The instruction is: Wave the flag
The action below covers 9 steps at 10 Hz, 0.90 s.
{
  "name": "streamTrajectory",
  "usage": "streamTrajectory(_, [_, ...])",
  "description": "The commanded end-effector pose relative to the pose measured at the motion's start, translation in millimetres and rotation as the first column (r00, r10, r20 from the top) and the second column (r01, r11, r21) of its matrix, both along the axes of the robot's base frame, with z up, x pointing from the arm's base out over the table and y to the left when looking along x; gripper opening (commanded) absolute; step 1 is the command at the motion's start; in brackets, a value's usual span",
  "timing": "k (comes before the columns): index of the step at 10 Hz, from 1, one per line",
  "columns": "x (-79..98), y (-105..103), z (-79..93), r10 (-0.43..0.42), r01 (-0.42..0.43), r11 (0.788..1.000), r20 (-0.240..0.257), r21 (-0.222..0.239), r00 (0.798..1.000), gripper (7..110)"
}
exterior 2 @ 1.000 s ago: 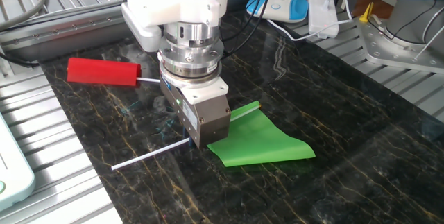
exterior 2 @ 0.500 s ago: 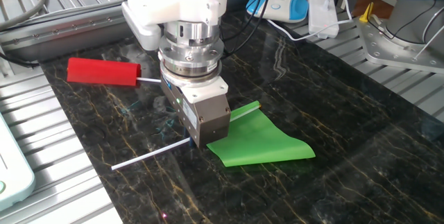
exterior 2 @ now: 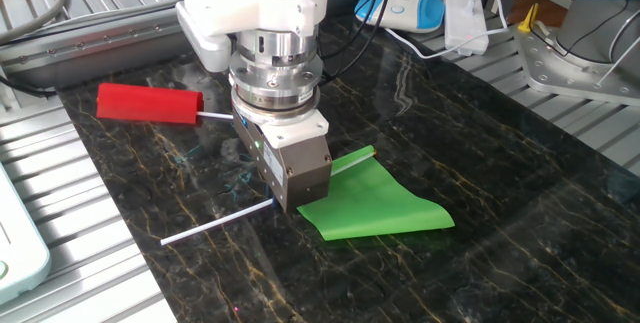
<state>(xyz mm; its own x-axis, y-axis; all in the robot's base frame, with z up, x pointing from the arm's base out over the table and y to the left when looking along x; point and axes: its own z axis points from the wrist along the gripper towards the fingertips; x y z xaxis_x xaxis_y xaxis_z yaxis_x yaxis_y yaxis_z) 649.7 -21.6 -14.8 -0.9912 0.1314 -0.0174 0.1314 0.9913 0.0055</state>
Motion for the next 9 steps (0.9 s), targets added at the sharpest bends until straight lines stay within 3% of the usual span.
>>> streamTrajectory(1, [0.3,1.1,-0.1,-0.013,0.013,1.0,0.001,0.01,1.0,7])
streamTrajectory(5, [-0.8,-1.9,0.8,-0.03,0.03,1.0,-0.003,-0.003,1.0,7])
streamTrajectory(9, [1.8,5.5,4.8,-0.027,0.027,0.999,0.004,0.018,1.0,7])
